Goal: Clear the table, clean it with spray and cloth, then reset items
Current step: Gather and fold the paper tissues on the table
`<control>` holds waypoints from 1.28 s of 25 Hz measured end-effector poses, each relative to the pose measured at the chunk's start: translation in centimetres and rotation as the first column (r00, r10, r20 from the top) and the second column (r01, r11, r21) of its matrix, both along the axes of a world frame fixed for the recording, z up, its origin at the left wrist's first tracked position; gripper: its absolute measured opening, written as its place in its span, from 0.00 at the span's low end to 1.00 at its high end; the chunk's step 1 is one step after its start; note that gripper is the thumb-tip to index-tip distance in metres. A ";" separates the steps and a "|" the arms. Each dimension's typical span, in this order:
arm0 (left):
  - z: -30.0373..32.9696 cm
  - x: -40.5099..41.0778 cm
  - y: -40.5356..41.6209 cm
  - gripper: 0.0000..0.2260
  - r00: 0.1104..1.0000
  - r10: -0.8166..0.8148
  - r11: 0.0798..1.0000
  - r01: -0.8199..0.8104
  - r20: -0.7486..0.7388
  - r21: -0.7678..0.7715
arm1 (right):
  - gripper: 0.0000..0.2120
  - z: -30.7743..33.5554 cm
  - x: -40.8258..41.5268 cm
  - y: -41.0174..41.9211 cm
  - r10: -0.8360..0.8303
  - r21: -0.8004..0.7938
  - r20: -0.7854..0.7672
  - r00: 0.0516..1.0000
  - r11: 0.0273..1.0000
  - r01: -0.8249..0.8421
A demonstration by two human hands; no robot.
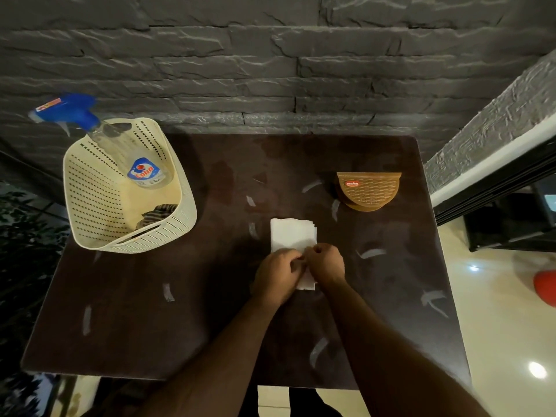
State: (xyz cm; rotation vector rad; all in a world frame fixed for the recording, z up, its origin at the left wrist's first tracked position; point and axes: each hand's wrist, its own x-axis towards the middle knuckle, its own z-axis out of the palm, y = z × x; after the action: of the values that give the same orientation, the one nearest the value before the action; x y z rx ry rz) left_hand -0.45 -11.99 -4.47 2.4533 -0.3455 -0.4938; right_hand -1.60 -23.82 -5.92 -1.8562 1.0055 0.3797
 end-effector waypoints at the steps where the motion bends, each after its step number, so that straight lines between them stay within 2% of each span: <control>1: -0.1 0.0 0.5 0.08 0.999 0.004 1.000 -0.004 0.041 -0.017 | 0.11 0.0 -0.1 -0.4 0.036 -0.046 -0.016 0.999 0.998 -0.037; 3: -0.4 0.5 1.4 0.09 0.990 -0.004 1.000 0.002 0.138 0.017 | 0.11 0.3 -0.4 -0.7 0.091 -0.147 -0.028 0.995 0.985 -0.094; 4: -0.6 0.9 1.9 0.10 0.979 -0.039 0.998 0.029 0.199 0.052 | 0.13 0.4 -0.7 -0.6 0.137 -0.253 -0.014 0.990 0.958 -0.136; 6: -0.8 2.1 2.6 0.13 0.947 -0.138 0.985 0.100 0.290 0.140 | 0.17 0.3 -1.0 0.0 0.354 -0.533 0.058 0.933 0.802 -0.272; 8: -0.7 3.2 3.1 0.19 0.926 -0.259 0.948 0.190 0.274 0.254 | 0.21 -0.1 -0.9 1.2 0.620 -0.700 0.043 0.784 0.578 -0.419; 9: -0.8 3.5 3.3 0.23 0.914 -0.331 0.916 0.252 0.234 0.312 | 0.23 -0.3 -0.8 1.6 0.707 -0.690 -0.008 0.708 0.508 -0.515; 11: -1.1 4.0 3.7 0.27 0.891 -0.438 0.836 0.353 0.122 0.420 | 0.27 -0.8 -0.6 1.9 0.786 -0.559 -0.122 0.606 0.450 -0.696; 13: -1.4 4.3 3.8 0.29 0.886 -0.463 0.786 0.393 0.032 0.478 | 0.29 -1.3 -0.5 1.5 0.794 -0.460 -0.191 0.578 0.447 -0.767; 16: -1.3 4.5 3.6 0.29 0.881 -0.471 0.780 0.401 0.030 0.480 | 0.29 -0.9 -0.4 0.6 0.797 -0.495 -0.135 0.589 0.460 -0.737; 20: -0.5 5.2 2.2 0.28 0.882 -0.444 0.850 0.360 0.158 0.384 | 0.25 1.3 1.9 -4.4 0.684 -0.649 0.037 0.728 0.570 -0.503; 22: 0.2 6.3 0.0 0.26 0.871 -0.436 0.878 0.355 0.229 0.321 | 0.22 2.7 3.5 -8.0 0.587 -0.698 0.053 0.808 0.600 -0.391; 24: 1.1 8.2 -3.2 0.25 0.871 -0.437 0.885 0.373 0.224 0.277 | 0.24 3.7 4.8 -11.5 0.523 -0.718 0.037 0.852 0.607 -0.341; 28: 2.1 11.7 -10.6 0.31 0.879 -0.452 0.880 0.410 0.152 0.240 | 0.29 4.4 6.3 -17.2 0.529 -0.710 -0.156 0.834 0.527 -0.467; 32: 1.5 13.2 -15.4 0.38 0.885 -0.463 0.851 0.429 0.048 0.301 | 0.40 3.5 7.1 -20.3 0.601 -0.570 -0.300 0.741 0.510 -0.644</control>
State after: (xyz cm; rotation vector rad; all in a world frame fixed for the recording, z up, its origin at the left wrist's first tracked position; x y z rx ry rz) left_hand 12.77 -27.43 -2.97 2.6858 -0.9757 -0.6266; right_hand 5.48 -44.09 -2.45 -2.8775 0.4564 0.5660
